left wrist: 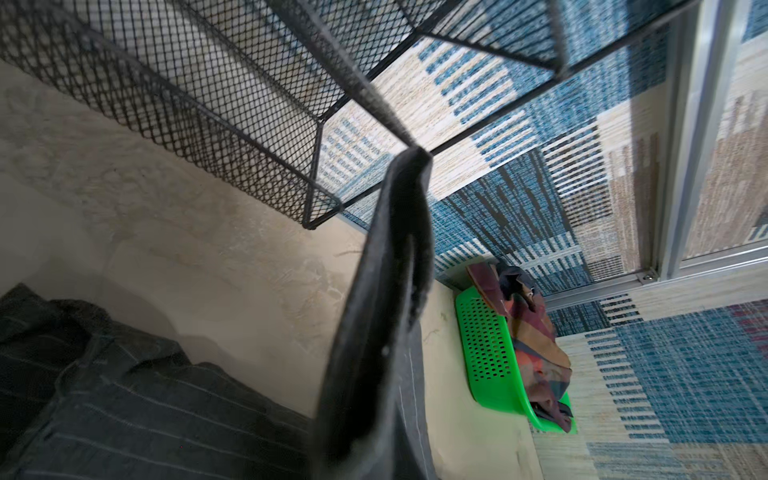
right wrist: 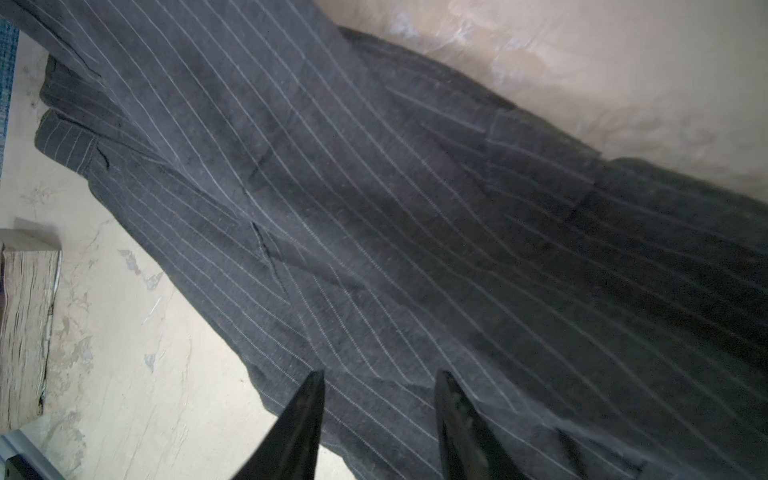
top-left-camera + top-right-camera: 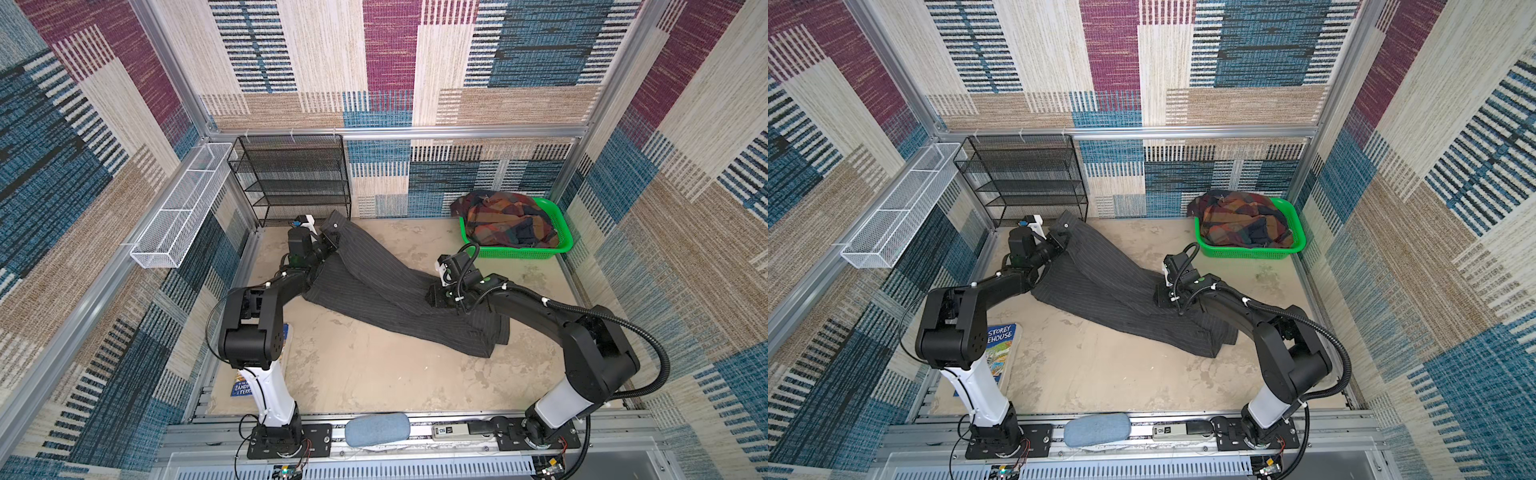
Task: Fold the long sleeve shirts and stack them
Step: 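Lower the folded end onto the strip with the left gripper while the right holds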
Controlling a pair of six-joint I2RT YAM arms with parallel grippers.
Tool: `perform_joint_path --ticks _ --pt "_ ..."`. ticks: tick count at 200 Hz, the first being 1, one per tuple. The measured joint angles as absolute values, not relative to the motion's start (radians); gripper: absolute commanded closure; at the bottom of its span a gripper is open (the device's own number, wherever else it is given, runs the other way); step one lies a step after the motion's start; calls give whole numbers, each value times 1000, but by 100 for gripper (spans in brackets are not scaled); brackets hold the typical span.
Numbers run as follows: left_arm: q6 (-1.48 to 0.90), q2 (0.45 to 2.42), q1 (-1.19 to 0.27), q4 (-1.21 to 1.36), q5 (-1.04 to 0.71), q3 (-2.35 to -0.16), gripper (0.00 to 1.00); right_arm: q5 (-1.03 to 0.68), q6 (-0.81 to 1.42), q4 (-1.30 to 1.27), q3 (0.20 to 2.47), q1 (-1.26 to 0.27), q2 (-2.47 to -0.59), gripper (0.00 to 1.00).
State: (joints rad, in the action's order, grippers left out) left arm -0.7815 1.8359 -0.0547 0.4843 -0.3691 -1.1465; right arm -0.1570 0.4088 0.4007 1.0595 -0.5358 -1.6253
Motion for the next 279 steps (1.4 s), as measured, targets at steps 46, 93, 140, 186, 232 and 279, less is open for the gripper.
perform_joint_path --ticks 46,93,140,186,232,279 --pt "-755 1713 -57 341 -309 -1105 100 -179 422 364 1058 -563 -1671 53" --pt "-751 1709 -61 284 -290 -1089 100 -171 405 361 1060 -614 -1691 52" --pt "-751 1708 -62 272 -290 -1089 100 -115 361 361 1068 -659 -1733 50" --pt "-751 1708 -62 266 -290 -1086 100 -58 343 358 1073 -667 -1794 77" --pt "-747 1715 -62 265 -265 -1081 100 -15 348 356 1055 -667 -1731 93" --pt "-730 1723 -61 257 -234 -1053 100 -48 347 366 1022 -667 -1686 93"
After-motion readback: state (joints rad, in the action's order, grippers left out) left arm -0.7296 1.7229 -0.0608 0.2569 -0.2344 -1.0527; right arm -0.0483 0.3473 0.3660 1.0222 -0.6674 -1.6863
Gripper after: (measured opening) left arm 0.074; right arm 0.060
